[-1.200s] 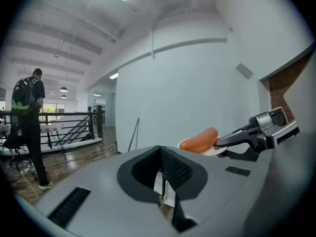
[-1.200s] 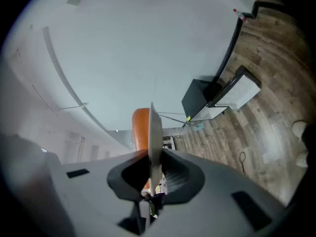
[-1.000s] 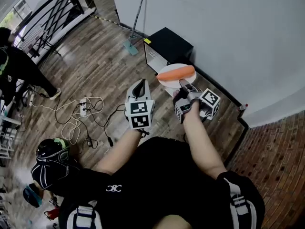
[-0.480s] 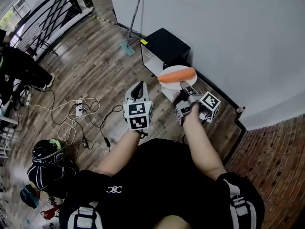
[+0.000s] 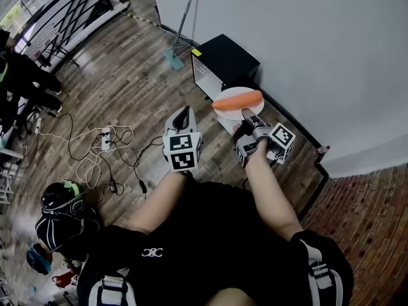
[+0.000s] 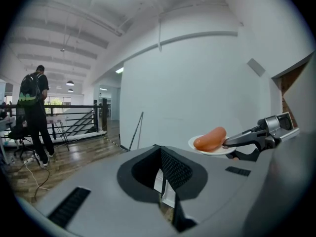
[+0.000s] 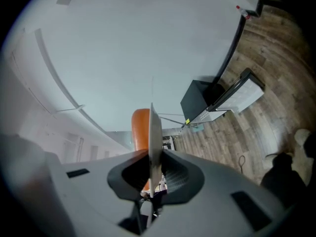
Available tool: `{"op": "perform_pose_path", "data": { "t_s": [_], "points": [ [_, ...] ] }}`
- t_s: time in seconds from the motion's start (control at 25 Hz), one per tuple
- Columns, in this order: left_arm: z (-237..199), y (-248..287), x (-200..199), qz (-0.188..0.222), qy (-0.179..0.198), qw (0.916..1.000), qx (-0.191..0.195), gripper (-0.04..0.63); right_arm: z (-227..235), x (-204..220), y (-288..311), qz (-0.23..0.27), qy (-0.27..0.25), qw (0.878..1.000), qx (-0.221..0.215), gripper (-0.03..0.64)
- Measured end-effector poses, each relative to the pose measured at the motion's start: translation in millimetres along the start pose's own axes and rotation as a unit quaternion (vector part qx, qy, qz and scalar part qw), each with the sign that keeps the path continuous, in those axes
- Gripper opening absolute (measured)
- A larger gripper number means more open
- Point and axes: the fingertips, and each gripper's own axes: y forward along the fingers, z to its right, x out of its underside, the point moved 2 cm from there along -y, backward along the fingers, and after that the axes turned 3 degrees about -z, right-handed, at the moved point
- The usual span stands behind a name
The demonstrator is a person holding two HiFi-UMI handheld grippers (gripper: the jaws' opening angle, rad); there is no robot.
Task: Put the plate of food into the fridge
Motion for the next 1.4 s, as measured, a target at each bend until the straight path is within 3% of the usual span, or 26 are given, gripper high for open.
{"op": "perform_pose_path", "data": {
  "t_s": [0.36, 0.96, 1.4],
  "points": [
    [-25.9, 64.1, -6.1, -0.005, 0.003, 0.9997, 0.024, 0.0, -2.6, -17.2, 63.3, 0.003, -0.017, 1.0, -0.002, 0.054],
    [-151.7, 213.6, -77.6, -0.013, 0.004, 0.9974, 0.071, 0.0, -30.0, -11.8, 238.7, 0.029, -0.015, 0.999, 0.007, 0.054],
    [-218.1, 289.2, -85.7, -0.041, 0.01, 0.9919, 0.12, 0.0, -22.9, -2.8, 323.8, 0.063, -0.018, 0.997, 0.028, 0.054]
  ]
}}
